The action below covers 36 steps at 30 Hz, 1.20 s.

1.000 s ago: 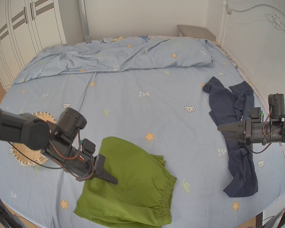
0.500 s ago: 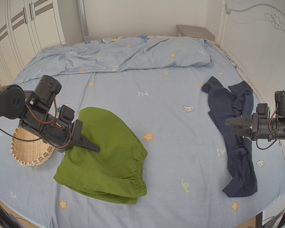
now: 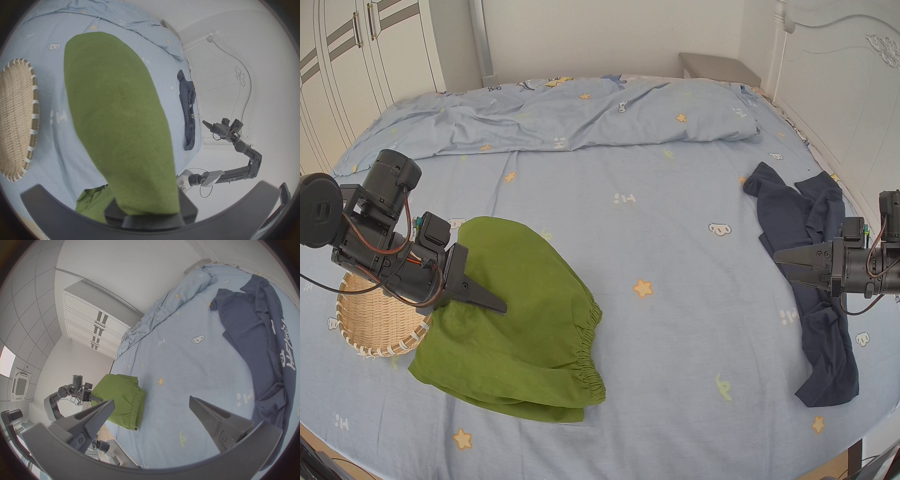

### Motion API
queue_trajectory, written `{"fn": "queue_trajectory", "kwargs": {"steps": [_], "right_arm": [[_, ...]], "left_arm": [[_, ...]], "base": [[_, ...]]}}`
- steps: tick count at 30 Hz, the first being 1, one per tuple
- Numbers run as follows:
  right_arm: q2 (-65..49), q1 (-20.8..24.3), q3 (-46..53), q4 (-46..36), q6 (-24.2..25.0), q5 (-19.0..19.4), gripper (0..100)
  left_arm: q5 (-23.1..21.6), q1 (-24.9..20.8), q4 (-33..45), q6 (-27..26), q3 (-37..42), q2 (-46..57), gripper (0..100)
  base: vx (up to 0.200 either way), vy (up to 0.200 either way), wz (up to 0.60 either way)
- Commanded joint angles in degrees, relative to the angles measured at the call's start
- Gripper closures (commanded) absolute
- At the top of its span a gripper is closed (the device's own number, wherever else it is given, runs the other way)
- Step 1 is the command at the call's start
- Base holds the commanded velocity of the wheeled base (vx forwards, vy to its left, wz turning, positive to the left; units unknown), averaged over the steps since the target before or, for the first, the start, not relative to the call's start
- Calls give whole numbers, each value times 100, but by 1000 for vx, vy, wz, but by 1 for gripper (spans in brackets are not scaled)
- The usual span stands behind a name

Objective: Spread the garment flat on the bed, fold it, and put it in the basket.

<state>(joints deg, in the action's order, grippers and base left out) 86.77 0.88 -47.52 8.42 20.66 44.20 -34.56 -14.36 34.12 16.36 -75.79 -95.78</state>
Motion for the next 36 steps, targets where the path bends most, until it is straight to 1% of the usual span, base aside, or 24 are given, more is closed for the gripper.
{"fn": "queue_trajectory", "kwargs": {"steps": [1, 14, 20, 23, 24, 27, 30, 33, 34, 35, 36], "right_arm": [[-11, 0, -12, 1, -1, 9, 0], [-46, 0, -3, 1, -1, 9, 0], [-46, 9, -3, 1, -1, 9, 0], [-46, 9, 6, 1, -1, 9, 0], [-46, 9, 6, 1, -1, 9, 0], [-38, 18, 6, 1, 8, 18, 0], [-38, 26, 6, 1, 8, 18, 0], [-38, 53, 6, 1, 8, 9, 0], [-38, 53, 6, 1, 8, 9, 0], [-46, 53, 6, 1, 8, 18, 0], [-46, 53, 6, 1, 8, 18, 0]], "left_arm": [[2, -23, -2, -1, 3, 24, 100], [11, -111, -2, -10, 64, 51, 100], [20, -120, -11, -54, 91, 218, 100], [20, -155, -11, -326, 222, 402, 100], [20, -155, -11, -326, 222, 402, 100], [20, -164, -37, -722, 363, 648, 100], [20, -164, -81, -836, 389, 745, 100], [28, -137, -81, -1126, 407, 833, 100], [28, -137, -81, -1126, 407, 833, 100], [20, -93, -134, -1320, 442, 895, 100], [20, -84, -195, -1355, 460, 938, 100]], "base": [[0, 200, 0], [0, 200, 0], [0, 0, 0], [0, 0, 0], [0, 0, 0], [0, 0, 0], [0, 0, 0], [0, 0, 0], [0, 0, 0], [0, 0, 0], [0, 0, 0]]}}
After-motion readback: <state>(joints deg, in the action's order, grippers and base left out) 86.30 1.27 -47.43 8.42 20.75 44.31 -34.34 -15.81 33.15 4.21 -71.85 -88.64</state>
